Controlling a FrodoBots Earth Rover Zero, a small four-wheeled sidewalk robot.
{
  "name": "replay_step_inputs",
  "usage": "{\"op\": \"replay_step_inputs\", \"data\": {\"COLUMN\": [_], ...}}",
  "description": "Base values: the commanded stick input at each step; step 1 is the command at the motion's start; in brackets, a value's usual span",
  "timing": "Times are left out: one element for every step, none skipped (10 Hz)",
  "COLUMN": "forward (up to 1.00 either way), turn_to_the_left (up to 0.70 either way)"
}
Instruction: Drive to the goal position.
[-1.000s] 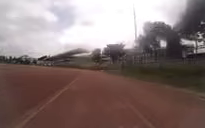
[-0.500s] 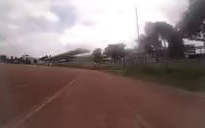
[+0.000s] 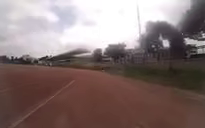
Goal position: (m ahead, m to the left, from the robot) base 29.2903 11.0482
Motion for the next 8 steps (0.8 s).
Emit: {"op": "replay_step_inputs", "data": {"forward": [0.85, 0.85, 0.85, 0.85, 0.85, 0.85, 0.85, 0.85], "turn_to_the_left": [0.00, 0.00, 0.00, 0.00, 0.00, 0.00, 0.00, 0.00]}}
